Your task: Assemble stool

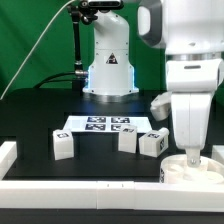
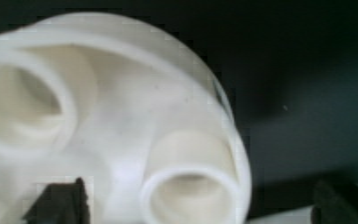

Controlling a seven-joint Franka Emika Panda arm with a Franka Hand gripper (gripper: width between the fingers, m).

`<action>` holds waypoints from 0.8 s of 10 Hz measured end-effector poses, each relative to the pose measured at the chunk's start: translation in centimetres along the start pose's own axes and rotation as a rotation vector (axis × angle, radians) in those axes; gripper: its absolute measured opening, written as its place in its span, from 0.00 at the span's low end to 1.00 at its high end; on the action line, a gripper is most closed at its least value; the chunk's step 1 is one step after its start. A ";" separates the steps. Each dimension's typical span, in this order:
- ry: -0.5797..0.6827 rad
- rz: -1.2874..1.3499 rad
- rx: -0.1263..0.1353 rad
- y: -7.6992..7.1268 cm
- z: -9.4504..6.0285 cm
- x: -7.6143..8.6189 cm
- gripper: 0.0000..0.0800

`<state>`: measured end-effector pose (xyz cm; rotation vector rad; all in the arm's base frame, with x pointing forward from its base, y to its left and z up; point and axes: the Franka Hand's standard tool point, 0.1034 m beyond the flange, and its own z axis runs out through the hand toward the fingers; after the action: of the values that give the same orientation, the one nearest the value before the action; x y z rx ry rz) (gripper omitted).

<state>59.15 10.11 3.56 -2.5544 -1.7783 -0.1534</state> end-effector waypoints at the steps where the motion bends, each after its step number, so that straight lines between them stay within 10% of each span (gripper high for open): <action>1: -0.010 0.000 0.006 0.0 -1.2 0.2 0.81; 3: -0.011 0.018 -0.016 0.5 -3.7 -0.3 0.81; 8: -0.025 0.078 -0.054 -0.9 -3.5 -9.1 0.81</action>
Offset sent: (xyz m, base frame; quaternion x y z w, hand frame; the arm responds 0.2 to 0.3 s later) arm -0.0283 -0.0531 0.0237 -0.0227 -0.0129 0.0333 0.9991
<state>54.99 1.67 6.13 -2.6702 -1.7017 -0.1714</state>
